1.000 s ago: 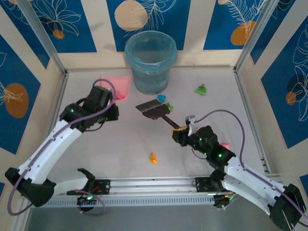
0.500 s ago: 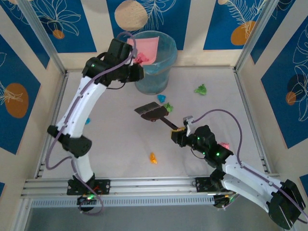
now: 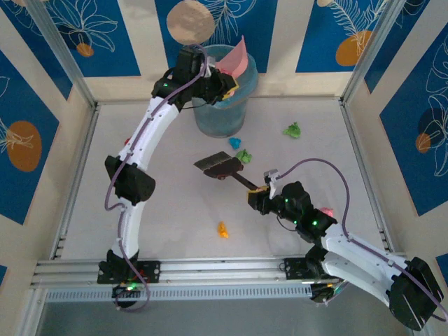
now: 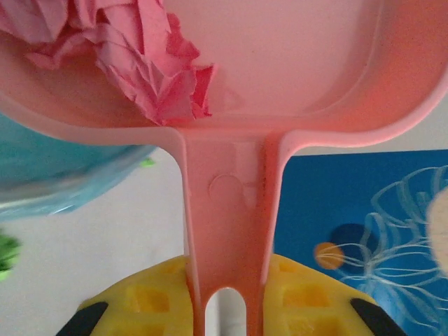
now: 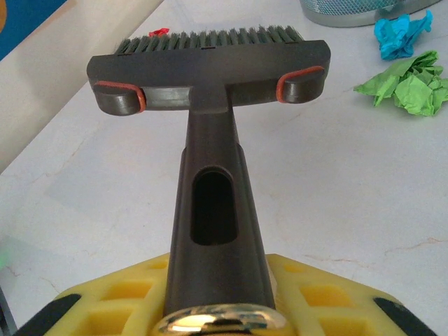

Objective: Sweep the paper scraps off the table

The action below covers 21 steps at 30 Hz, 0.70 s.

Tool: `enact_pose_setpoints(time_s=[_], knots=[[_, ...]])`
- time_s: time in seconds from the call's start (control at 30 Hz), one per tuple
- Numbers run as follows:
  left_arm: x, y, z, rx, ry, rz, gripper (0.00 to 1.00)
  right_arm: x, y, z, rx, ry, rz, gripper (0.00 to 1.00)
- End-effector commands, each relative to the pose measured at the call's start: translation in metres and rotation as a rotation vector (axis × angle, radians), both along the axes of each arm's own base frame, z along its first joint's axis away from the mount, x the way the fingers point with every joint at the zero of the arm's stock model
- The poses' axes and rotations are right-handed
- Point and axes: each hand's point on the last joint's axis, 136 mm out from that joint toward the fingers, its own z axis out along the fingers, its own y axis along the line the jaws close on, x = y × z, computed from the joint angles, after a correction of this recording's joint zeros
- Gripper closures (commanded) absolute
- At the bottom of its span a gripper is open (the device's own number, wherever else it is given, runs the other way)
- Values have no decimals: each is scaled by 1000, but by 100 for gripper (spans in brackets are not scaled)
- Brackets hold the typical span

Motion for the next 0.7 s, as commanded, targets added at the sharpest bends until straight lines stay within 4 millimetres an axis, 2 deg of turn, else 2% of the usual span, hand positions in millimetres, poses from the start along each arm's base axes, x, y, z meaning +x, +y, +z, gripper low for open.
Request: enact_pose_setpoints(time_s=[0.0, 0.1, 0.33, 0.5, 0.67], knots=[[6, -11, 66, -255, -83, -32, 100, 6, 5, 23, 40, -76, 8, 100], [16, -12, 73, -358, -64, -14, 100, 7, 5, 23, 37, -76, 6, 100], [30, 6, 66, -527, -26, 146, 100, 9, 4, 21, 27, -71, 0, 100], [39, 4, 75, -653, -35, 139, 100, 9, 6, 18, 22, -62, 7, 100], [41, 2, 83, -678, -54, 125, 100, 9, 9, 17, 18, -54, 17, 100]])
